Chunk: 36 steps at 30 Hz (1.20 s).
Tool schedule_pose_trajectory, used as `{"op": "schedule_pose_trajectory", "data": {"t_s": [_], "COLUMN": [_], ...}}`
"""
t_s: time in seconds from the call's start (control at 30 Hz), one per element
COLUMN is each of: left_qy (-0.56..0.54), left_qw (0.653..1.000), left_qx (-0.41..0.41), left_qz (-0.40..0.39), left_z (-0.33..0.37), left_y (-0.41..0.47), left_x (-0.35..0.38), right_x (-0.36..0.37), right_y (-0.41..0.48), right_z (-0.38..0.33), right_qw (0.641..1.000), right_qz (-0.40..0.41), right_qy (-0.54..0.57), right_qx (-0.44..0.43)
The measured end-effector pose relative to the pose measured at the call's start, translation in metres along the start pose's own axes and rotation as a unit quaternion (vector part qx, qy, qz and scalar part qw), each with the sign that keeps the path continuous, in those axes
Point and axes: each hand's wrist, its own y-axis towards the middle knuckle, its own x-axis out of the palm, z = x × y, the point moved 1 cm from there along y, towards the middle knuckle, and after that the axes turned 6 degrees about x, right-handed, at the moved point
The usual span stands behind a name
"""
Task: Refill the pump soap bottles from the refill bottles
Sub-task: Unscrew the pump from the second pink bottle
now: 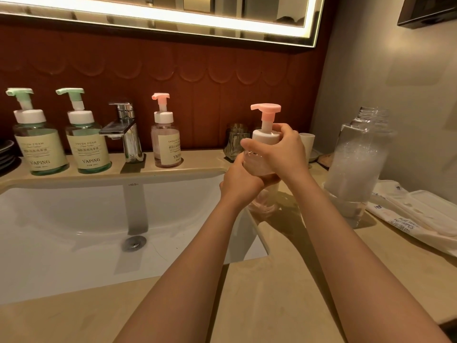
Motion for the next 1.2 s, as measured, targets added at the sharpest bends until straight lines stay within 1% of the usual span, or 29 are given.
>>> {"op": "schedule_pose_trajectory", "data": {"t_s": [0.1, 0.27, 0.37, 0.5, 0.63, 0.73, 0.83, 0.93, 1.03, 1.1, 1.2], "left_qy": [-0.006, -0.03, -0.027, -0.041, -0.044, -0.036, -0.03, -0.004, 0.018, 0.025, 0.015], "left_qw": [1.0, 0.999, 0.999, 0.996, 0.996, 0.997, 0.999, 1.0, 0.999, 0.995, 0.982], "left_qx": [0.001, -0.016, -0.013, -0.003, -0.013, -0.002, -0.001, -0.002, -0.005, -0.021, -0.073], "left_qz": [-0.007, -0.013, -0.039, -0.074, -0.077, -0.072, -0.042, 0.006, 0.049, 0.095, 0.175], "left_z": [0.0, 0.006, 0.012, 0.021, 0.022, 0.023, 0.019, 0.013, 0.005, -0.004, -0.018], "left_y": [-0.002, -0.007, -0.012, -0.019, -0.021, -0.02, -0.019, -0.018, -0.014, -0.011, -0.009], "left_x": [-0.001, 0.001, 0.007, 0.011, 0.012, 0.009, 0.0, -0.013, -0.033, -0.048, -0.064], "right_x": [-0.006, -0.015, -0.021, -0.026, -0.033, -0.036, -0.037, -0.039, -0.036, -0.03, -0.022], "right_y": [0.001, 0.001, 0.0, 0.0, -0.001, 0.0, -0.001, -0.004, -0.007, -0.008, -0.008], "right_z": [-0.001, -0.007, -0.011, -0.014, -0.021, -0.024, -0.026, -0.033, -0.042, -0.044, -0.042], "right_qw": [0.999, 0.993, 0.986, 0.981, 0.976, 0.969, 0.956, 0.937, 0.921, 0.921, 0.921], "right_qz": [0.039, 0.053, 0.069, 0.092, 0.108, 0.109, 0.12, 0.135, 0.132, 0.127, 0.128], "right_qy": [0.026, 0.098, 0.134, 0.144, 0.158, 0.196, 0.249, 0.308, 0.353, 0.356, 0.363], "right_qx": [-0.007, -0.045, -0.066, -0.092, -0.105, -0.106, -0.1, -0.099, -0.1, -0.09, -0.062]}}
